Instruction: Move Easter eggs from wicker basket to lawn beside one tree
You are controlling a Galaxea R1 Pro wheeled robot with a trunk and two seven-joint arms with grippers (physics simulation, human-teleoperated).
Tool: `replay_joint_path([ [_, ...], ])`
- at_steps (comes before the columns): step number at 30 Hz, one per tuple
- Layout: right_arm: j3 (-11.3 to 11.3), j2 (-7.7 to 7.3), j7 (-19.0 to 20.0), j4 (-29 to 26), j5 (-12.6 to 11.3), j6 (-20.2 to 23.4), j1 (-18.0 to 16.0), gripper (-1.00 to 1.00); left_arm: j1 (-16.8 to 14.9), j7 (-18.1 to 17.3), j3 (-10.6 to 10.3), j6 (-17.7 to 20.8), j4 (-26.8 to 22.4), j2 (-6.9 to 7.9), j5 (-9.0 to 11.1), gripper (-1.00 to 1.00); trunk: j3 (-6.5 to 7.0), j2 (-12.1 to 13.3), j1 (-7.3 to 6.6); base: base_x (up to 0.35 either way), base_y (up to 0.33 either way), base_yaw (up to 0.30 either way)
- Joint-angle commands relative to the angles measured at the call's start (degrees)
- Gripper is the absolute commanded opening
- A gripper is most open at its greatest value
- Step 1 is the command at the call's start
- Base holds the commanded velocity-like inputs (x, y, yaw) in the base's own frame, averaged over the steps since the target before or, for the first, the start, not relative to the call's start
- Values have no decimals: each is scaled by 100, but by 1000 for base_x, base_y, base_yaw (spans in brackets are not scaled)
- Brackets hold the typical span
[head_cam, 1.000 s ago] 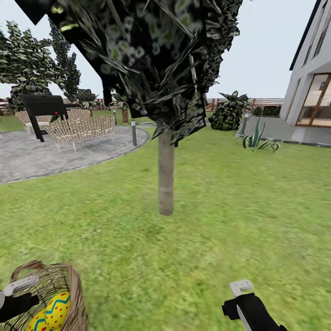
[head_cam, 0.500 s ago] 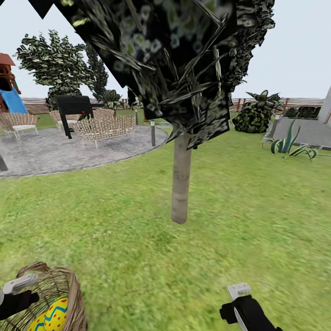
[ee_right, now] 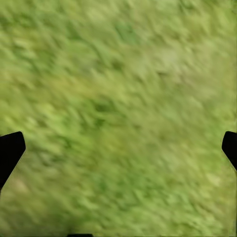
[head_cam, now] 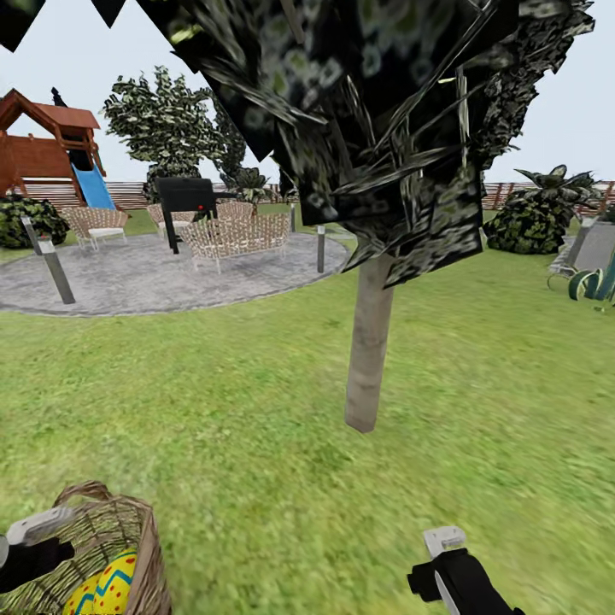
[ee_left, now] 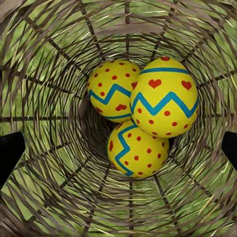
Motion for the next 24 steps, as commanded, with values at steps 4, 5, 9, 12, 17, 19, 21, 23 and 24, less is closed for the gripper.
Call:
replay_joint_path([
  [4, 20, -6, -1, -7, 36, 33, -2, 100, -5, 57, -6, 27, -5, -5, 62, 100, -6, -3, 1, 142, -128, 290],
  [5, 20, -6, -1, -7, 36, 33, -2, 100, -5, 57, -10, 28, -6, -6, 62, 100, -6, -3, 1, 193, -164, 290],
  [9, 20, -6, -1, -7, 35, 33, -2, 100, -5, 57, -16, 28, 2, -9, 62, 100, -6, -3, 1, 235, -195, 290],
  [12, 20, -6, -1, -9, 35, 33, -2, 100, -5, 57, -17, 28, 1, -9, 62, 100, -6, -3, 1, 254, -211, 290],
  [17, 16, -13, 7, -15, 35, 35, -2, 100, -5, 57, -29, 28, 8, -18, 63, 100, -6, -3, 1, 257, -214, 290],
  [19, 15, -14, 8, -16, 35, 36, -2, 100, -5, 57, -35, 28, 10, -40, 62, 100, -6, -3, 1, 257, -214, 265],
  [21, 15, -15, 8, -16, 35, 39, -2, 100, -5, 57, -44, 21, 11, -55, 62, 100, -6, -3, 1, 257, -214, 168],
  [23, 13, -15, 8, -16, 35, 41, -2, 100, -5, 57, -49, 20, 11, -71, 62, 100, -6, -3, 1, 257, -214, 67],
  [24, 12, -15, 8, -16, 35, 41, -2, 100, -5, 57, -50, 20, 11, -79, 62, 100, -6, -3, 1, 257, -214, 33],
])
